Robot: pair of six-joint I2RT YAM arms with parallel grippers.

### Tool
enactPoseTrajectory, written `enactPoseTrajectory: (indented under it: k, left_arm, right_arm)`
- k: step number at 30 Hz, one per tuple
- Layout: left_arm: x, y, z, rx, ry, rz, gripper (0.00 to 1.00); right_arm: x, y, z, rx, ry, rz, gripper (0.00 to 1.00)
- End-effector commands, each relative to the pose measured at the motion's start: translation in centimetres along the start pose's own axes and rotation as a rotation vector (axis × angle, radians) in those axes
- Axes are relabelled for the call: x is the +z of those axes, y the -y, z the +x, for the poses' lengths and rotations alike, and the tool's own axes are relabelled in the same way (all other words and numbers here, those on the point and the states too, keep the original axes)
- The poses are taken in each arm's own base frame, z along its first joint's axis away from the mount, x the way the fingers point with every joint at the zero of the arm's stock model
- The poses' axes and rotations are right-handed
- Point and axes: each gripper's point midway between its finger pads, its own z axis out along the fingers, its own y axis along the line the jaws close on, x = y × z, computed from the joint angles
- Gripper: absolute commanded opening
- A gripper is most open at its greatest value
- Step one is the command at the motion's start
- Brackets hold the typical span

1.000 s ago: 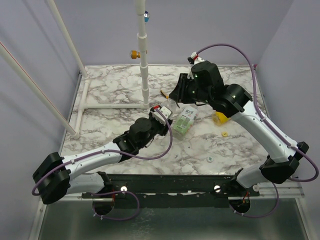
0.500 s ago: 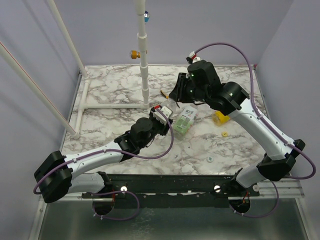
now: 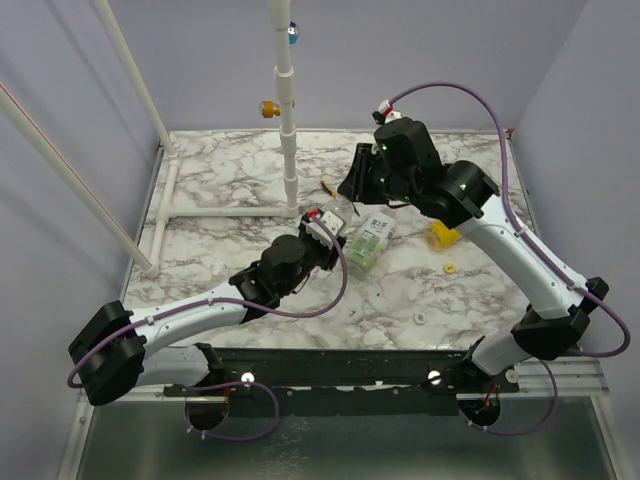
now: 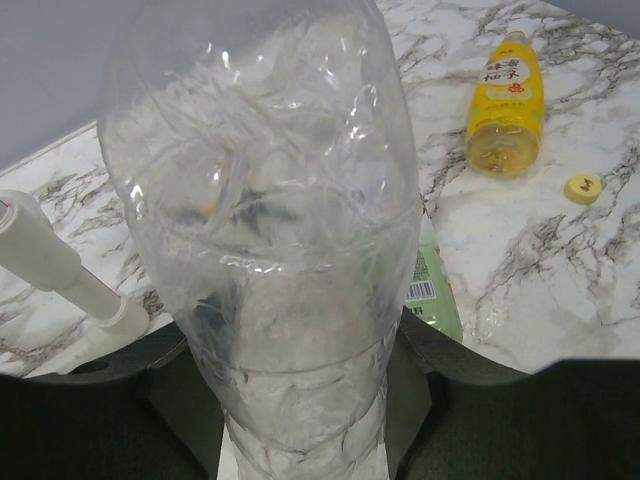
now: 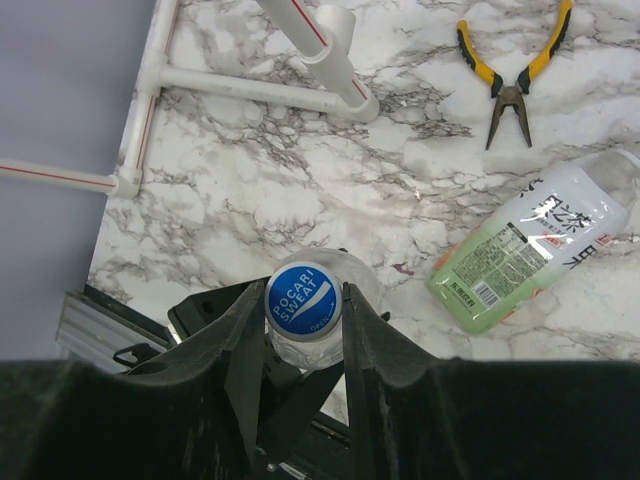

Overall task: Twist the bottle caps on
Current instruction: Screw the bottle cap onto the plastic bottle.

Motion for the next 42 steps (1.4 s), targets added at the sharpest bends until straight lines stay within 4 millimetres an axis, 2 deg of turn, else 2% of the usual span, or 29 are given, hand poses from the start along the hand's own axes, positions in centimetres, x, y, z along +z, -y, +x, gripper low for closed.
enactPoseTrajectory:
  k: [1,18,32,36,42]
  left_arm:
    - [0.4,0.3,-5.1,-0.030,0.159,0.010,0.00]
    - [0.7,0.4,-3.8,-0.044,0.128,0.003,0.00]
    - [0.8,0.5,-3.6,-0.040,0.122,0.007,0.00]
    - [0.9,0.6,-3.4,-0.041,0.118,0.012,0.00]
    - [0.8,0.7,-3.6,-0.044,0.121,0.016,0.00]
  right_arm:
    - [0.7,0.0,1.3,-0.008,-0.047,0.027,0.34]
    - [-0.1,-0.1,0.0,-0.007,-0.016,0.037,0.35]
    - [-1.0,-0.2,-0.9,-0.002,0.013,0.035,0.44]
    - [-1.4,-0.3,-1.1,0.000,0.021,0.030,0.50]
    - [-1.8,-0.3,-1.4,-0.004,0.036,0.022,0.70]
